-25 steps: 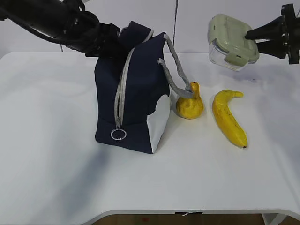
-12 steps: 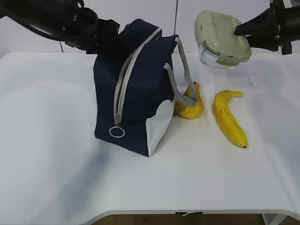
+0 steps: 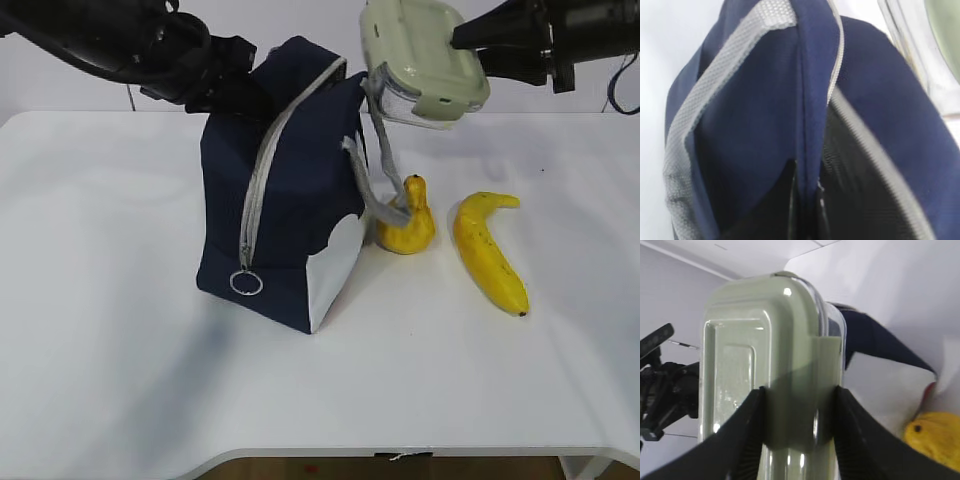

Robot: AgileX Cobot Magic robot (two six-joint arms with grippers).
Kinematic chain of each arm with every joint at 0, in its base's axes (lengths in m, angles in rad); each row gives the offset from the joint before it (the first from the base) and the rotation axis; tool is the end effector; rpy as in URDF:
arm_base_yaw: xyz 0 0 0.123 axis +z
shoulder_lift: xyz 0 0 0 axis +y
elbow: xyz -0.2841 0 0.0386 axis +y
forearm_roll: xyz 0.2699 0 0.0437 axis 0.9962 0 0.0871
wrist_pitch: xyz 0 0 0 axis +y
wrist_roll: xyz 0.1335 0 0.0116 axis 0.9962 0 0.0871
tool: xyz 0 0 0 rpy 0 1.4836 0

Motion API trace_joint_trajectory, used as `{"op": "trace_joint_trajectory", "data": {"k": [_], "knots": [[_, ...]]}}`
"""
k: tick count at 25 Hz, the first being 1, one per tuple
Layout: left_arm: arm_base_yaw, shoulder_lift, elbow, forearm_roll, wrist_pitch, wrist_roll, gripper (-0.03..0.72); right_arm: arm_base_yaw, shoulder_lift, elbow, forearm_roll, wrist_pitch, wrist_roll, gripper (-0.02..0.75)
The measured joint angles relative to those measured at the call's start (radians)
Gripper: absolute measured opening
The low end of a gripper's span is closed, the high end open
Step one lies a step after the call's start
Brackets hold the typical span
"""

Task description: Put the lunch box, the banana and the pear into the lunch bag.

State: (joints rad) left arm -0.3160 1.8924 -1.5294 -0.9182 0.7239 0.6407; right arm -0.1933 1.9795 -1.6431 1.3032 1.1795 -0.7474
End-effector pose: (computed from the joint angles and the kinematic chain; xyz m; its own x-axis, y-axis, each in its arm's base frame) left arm 0.4306 -0.2150 0.2461 -0.7384 0.1213 -0.6633 0.5295 0.7134 -0.4590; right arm 0.4733 0.0291 0.2762 -0.8041 0.2491 -0.5398 -0.3577 0.5224 0.7740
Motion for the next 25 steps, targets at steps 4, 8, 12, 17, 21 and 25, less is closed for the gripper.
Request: {"op": "trace_joint_trajectory", "data": {"k": [4,8,12,17,21,25], "knots": [[0.000,0.000,0.000,0.000,0.000,0.000,0.009,0.032,-0.015,0.000,0.020,0.002,0.000,0.309],[0.000,0.000,0.000,0.000,0.000,0.000,0.009,0.052,-0.054,0.000,0.022,0.006,0.000,0.309],[0.000,0.000,0.000,-0.003,0.000,0.000,0.008,0.052,-0.084,0.000,0.028,0.011,0.000,0.309],[0.000,-0.002,0.000,-0.020,0.000,0.000,0.008,0.065,-0.108,0.000,0.028,0.011,0.000,0.309],[0.000,-0.025,0.000,-0.022,0.000,0.000,0.008,0.107,-0.115,0.000,0.029,0.011,0.000,0.309],[-0.001,-0.045,0.000,-0.023,0.000,0.000,0.008,0.133,-0.115,0.000,0.031,0.017,0.000,0.309]]}}
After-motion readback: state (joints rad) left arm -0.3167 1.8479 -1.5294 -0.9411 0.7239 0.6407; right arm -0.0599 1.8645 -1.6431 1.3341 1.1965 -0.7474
